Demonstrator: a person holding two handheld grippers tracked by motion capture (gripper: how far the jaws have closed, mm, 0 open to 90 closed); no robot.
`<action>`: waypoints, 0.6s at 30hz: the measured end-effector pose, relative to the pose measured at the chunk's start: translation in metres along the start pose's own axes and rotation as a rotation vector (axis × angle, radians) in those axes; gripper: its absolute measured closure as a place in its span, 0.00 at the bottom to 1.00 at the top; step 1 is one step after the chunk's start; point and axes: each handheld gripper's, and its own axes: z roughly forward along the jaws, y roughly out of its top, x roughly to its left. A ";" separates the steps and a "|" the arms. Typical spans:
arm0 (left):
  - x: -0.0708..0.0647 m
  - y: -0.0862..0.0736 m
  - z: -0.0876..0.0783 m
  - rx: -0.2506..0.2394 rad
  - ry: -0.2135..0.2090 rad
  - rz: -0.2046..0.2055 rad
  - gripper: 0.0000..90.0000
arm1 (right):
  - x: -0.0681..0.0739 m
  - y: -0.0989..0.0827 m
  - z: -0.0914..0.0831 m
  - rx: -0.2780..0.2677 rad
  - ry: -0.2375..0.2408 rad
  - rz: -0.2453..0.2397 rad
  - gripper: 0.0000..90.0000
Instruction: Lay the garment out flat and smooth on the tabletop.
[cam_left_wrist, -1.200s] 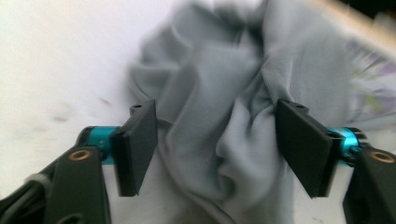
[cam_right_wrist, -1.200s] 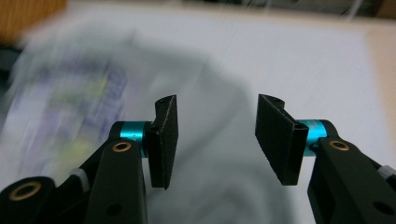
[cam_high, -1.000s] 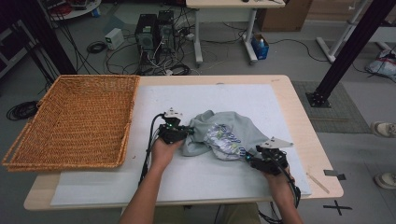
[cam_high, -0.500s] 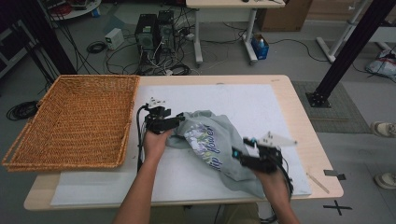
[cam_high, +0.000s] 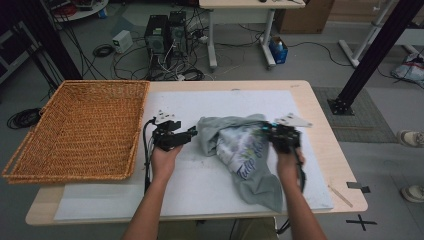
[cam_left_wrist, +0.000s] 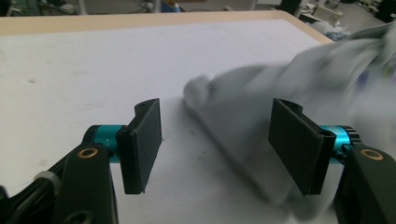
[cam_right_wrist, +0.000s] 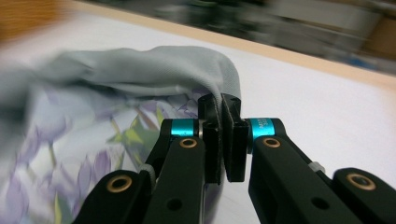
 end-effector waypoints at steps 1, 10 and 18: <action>-0.011 -0.003 0.009 0.022 -0.039 0.024 0.39 | -0.012 -0.010 -0.005 0.039 -0.067 0.000 0.98; -0.056 -0.021 0.045 0.133 -0.205 0.101 0.33 | -0.036 -0.057 -0.041 0.105 -0.121 0.053 0.70; -0.055 -0.026 0.050 0.164 -0.176 0.079 0.33 | 0.035 0.017 0.021 0.065 0.283 -0.237 0.52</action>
